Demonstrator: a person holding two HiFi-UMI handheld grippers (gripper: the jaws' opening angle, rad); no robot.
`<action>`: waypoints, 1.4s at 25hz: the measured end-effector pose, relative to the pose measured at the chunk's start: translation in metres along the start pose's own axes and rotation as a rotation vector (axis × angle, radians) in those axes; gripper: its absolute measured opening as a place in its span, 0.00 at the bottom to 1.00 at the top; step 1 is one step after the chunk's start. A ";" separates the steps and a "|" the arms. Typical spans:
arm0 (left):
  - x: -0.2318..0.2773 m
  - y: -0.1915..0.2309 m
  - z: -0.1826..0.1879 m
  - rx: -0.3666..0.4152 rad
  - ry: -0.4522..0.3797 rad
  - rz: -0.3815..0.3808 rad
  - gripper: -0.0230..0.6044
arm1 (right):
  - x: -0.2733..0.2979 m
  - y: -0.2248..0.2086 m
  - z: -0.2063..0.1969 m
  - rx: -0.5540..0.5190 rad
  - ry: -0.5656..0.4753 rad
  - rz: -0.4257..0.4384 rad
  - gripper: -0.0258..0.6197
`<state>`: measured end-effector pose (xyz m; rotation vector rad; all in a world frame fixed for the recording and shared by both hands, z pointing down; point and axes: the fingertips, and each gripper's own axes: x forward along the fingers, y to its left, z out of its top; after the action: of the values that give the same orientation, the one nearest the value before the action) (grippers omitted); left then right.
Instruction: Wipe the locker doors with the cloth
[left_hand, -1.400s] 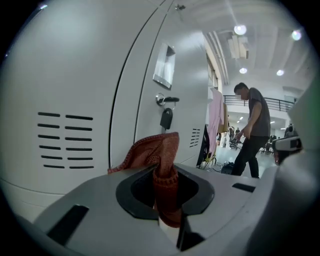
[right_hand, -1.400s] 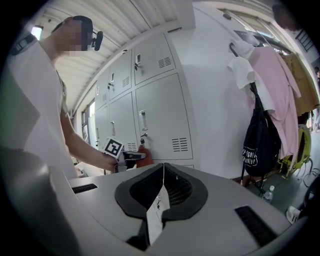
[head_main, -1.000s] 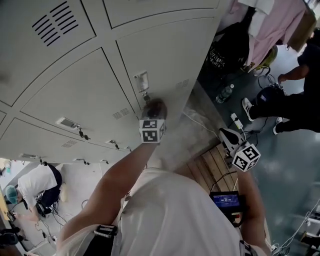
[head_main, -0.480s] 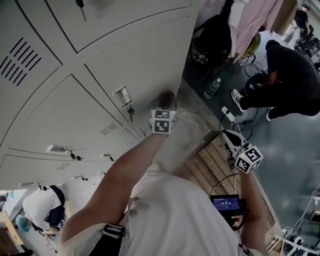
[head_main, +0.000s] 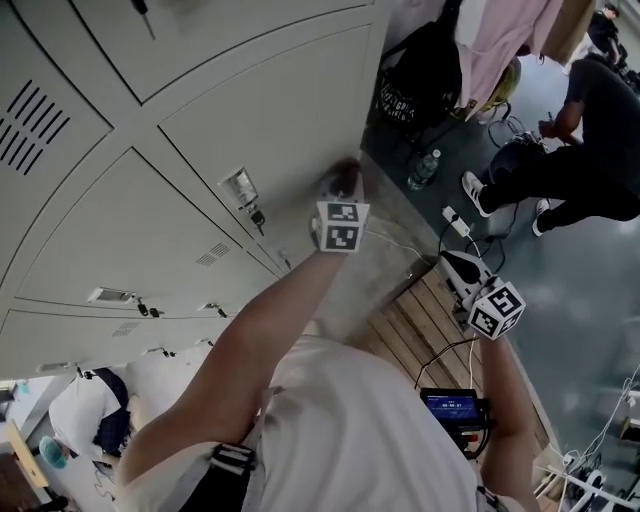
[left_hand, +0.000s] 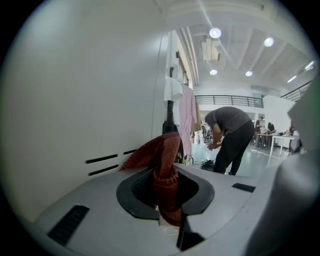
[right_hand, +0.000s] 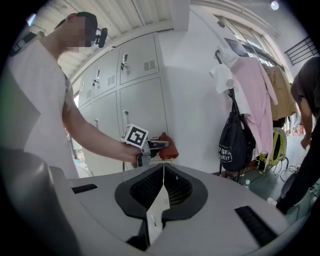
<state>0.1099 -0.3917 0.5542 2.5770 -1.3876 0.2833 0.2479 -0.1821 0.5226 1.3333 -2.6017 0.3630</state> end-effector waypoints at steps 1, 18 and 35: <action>-0.007 0.005 -0.001 0.001 -0.006 0.026 0.10 | 0.002 0.001 0.000 -0.002 0.000 0.008 0.07; -0.177 0.098 -0.023 0.098 -0.098 0.288 0.10 | 0.035 0.030 0.000 -0.031 0.006 0.168 0.07; -0.162 0.094 -0.007 0.017 -0.161 0.274 0.10 | 0.032 0.043 -0.006 -0.038 0.029 0.175 0.07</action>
<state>-0.0564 -0.3110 0.5267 2.4665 -1.8057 0.1306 0.1946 -0.1806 0.5314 1.0829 -2.6943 0.3548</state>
